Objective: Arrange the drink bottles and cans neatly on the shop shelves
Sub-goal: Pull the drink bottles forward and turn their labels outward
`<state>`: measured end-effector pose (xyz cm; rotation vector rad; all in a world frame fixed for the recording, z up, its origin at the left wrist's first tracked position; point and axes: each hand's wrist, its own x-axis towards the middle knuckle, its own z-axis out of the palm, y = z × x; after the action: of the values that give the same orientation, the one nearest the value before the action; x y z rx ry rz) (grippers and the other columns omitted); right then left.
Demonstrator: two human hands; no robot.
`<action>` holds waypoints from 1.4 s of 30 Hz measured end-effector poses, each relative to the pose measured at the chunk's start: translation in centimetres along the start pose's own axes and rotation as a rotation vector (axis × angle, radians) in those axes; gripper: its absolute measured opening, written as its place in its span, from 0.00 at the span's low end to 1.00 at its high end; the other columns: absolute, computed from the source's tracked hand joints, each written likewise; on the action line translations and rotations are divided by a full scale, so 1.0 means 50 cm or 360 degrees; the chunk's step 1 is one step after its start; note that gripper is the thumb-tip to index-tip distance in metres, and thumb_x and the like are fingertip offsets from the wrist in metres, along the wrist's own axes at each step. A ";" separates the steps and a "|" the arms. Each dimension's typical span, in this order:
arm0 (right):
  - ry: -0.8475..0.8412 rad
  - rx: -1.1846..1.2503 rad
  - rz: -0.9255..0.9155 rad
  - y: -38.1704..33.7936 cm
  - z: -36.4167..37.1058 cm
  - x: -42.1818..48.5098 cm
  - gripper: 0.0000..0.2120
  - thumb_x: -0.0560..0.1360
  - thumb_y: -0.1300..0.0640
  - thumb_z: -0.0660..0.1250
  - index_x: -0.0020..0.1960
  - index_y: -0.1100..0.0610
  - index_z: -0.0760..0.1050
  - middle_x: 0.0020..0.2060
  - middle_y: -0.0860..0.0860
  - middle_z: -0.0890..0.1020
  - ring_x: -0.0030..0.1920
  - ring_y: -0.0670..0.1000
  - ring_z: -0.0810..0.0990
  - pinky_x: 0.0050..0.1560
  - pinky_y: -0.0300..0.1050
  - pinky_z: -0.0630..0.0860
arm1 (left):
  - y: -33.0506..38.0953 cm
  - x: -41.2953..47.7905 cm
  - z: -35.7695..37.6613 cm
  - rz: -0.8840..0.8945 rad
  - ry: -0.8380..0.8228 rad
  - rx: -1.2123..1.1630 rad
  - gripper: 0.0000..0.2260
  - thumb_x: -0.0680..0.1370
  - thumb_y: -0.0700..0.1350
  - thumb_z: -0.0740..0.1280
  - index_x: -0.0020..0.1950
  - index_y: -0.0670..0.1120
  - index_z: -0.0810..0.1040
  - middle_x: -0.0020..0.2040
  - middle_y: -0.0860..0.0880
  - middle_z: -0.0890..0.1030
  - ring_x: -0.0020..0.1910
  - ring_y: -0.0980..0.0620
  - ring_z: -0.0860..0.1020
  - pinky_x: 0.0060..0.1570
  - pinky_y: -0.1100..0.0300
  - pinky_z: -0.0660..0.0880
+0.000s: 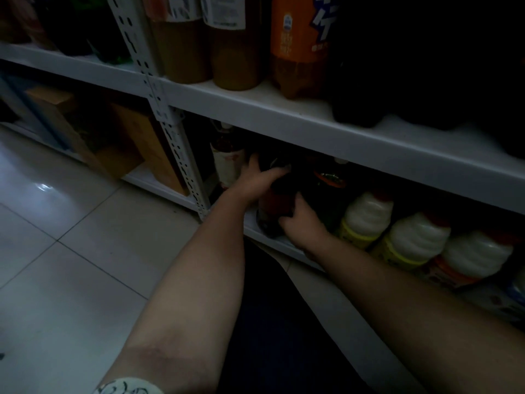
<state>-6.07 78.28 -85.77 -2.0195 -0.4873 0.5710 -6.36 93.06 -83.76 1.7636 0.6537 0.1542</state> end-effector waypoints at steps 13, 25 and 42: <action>0.0037 0.0547 0.0348 -0.025 0.008 0.082 0.38 0.69 0.70 0.64 0.75 0.52 0.57 0.66 0.55 0.71 0.62 0.57 0.73 0.63 0.55 0.72 | 0.012 -0.057 -0.067 -0.0027 0.0090 -0.0517 0.09 0.80 0.36 0.58 0.44 0.43 0.77 0.38 0.49 0.79 0.36 0.54 0.78 0.34 0.67 0.74; 0.0556 -0.0113 0.0093 -0.075 0.029 0.102 0.40 0.66 0.40 0.74 0.69 0.58 0.65 0.65 0.56 0.74 0.63 0.56 0.74 0.54 0.42 0.72 | -0.001 -0.039 -0.072 0.0021 0.0273 -0.0246 0.09 0.77 0.41 0.63 0.55 0.42 0.79 0.51 0.45 0.82 0.49 0.48 0.80 0.53 0.54 0.76; 0.0443 -0.0574 -0.0087 -0.122 -0.012 0.089 0.27 0.71 0.41 0.70 0.62 0.56 0.74 0.59 0.55 0.78 0.59 0.57 0.77 0.52 0.43 0.72 | 0.016 -0.063 -0.056 -0.0152 0.0046 -0.0744 0.11 0.82 0.41 0.54 0.44 0.44 0.74 0.41 0.43 0.75 0.37 0.50 0.74 0.35 0.61 0.70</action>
<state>-2.76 83.18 -81.02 -2.3736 -0.4995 0.1690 -9.94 93.74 -81.45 1.2813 0.6602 0.2461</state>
